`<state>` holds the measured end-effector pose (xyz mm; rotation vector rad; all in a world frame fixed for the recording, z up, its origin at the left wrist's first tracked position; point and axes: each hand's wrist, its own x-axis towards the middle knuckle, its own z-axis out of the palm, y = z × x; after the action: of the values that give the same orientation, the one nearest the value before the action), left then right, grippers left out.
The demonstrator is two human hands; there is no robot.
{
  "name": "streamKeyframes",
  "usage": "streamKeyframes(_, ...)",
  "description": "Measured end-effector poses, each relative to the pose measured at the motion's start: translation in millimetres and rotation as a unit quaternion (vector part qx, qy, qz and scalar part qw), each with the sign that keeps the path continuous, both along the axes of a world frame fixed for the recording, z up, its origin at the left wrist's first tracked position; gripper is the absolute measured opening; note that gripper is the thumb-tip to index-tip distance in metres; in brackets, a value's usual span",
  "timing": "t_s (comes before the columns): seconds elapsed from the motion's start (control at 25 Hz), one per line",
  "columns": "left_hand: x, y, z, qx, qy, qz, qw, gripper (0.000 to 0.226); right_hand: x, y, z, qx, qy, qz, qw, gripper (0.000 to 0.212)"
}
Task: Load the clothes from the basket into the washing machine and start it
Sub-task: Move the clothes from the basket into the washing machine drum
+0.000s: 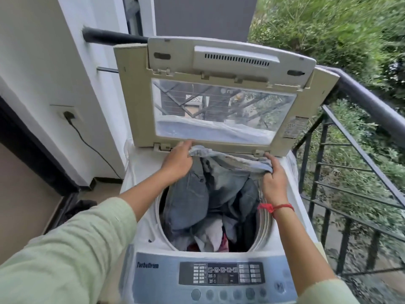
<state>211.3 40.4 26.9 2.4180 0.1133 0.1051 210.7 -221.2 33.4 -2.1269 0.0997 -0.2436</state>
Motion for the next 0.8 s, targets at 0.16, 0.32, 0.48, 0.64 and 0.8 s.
streamKeyframes(0.16,-39.9,-7.0,-40.6,0.24,0.157,-0.225,0.931,0.06,-38.0,12.3,-20.2,-0.255,0.154,0.222,0.928,0.031)
streamKeyframes(0.32,-47.4,-11.3,-82.2,0.289,0.535,-0.367,0.704,0.04,-58.1,24.1,-54.7,-0.442,0.405,0.49,0.633,0.033)
streamKeyframes(0.48,-5.5,-27.1,-100.1,0.189,0.384,-0.25,0.869,0.077,0.0,37.6,-100.9,-0.35,0.285,0.319,0.833,0.069)
streamKeyframes(0.64,2.2,-41.7,-176.9,0.277,0.384,-0.209,0.856,0.107,20.9,56.8,-187.3,-0.461,0.411,0.359,0.7,0.137)
streamKeyframes(0.8,4.5,-38.5,-273.1,0.274,0.469,-0.19,0.818,0.126,20.6,65.3,-255.2,-0.466,0.485,0.339,0.657,0.124)
